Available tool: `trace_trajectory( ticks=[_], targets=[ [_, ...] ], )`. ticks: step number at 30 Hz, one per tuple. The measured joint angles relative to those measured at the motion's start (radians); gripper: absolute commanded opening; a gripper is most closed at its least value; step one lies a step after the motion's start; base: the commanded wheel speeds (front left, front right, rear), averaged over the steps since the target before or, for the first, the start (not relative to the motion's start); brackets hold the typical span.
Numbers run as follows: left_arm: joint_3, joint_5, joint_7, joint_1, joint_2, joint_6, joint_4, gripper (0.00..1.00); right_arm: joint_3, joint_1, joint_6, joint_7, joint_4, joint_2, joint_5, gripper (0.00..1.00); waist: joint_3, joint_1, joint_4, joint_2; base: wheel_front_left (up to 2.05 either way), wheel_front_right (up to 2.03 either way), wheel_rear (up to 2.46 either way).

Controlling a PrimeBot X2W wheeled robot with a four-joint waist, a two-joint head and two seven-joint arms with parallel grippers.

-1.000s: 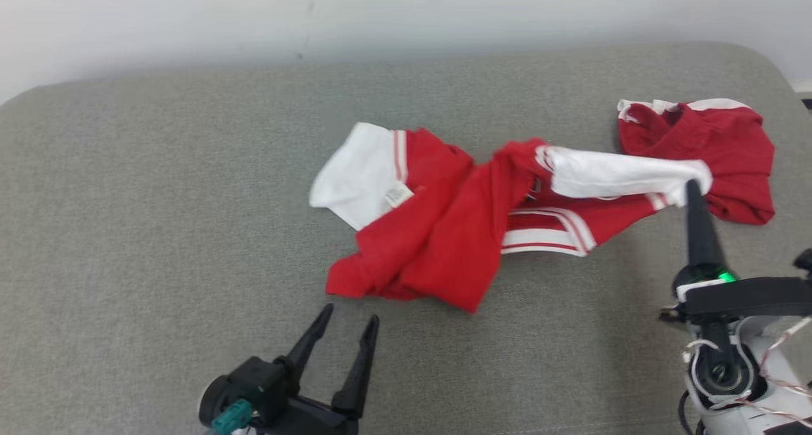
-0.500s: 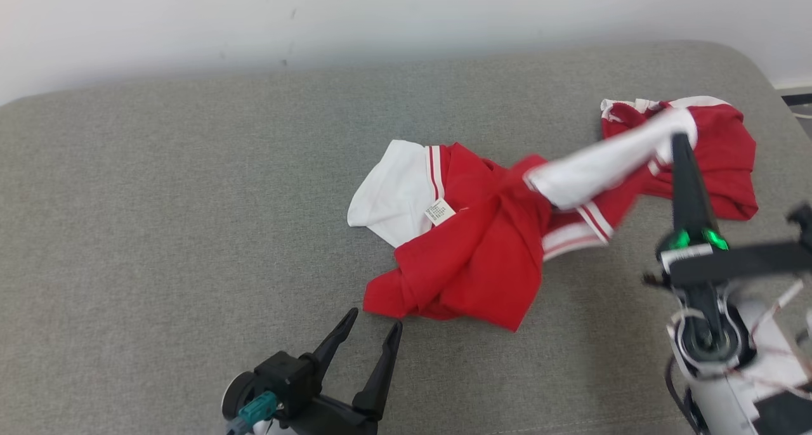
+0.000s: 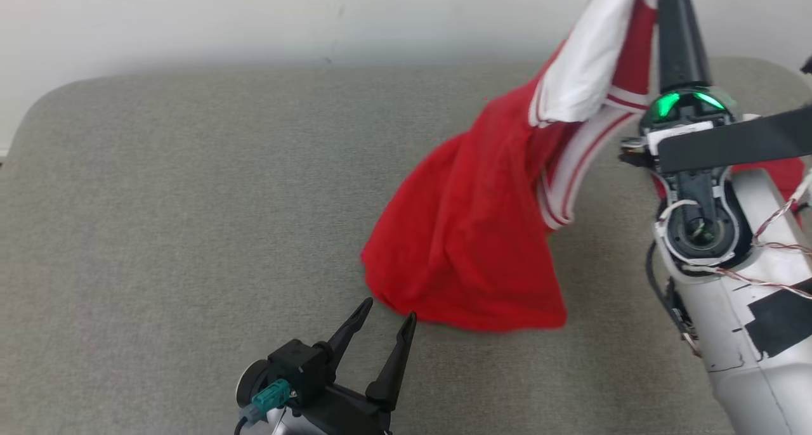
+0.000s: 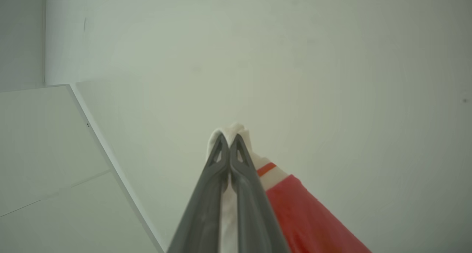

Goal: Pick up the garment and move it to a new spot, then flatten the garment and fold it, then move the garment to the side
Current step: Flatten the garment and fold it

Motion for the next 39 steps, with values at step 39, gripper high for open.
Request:
trace_trajectory(
  ticks=[39],
  targets=[
    [-0.384,0.014,0.133,-0.288,-0.039,-0.070,0.143,1.00,0.018,0.077,0.000,-0.013,0.414,-0.169,-0.115,0.00,0.166,0.0001,-0.112,0.0001,0.00,0.00,0.00]
  ],
)
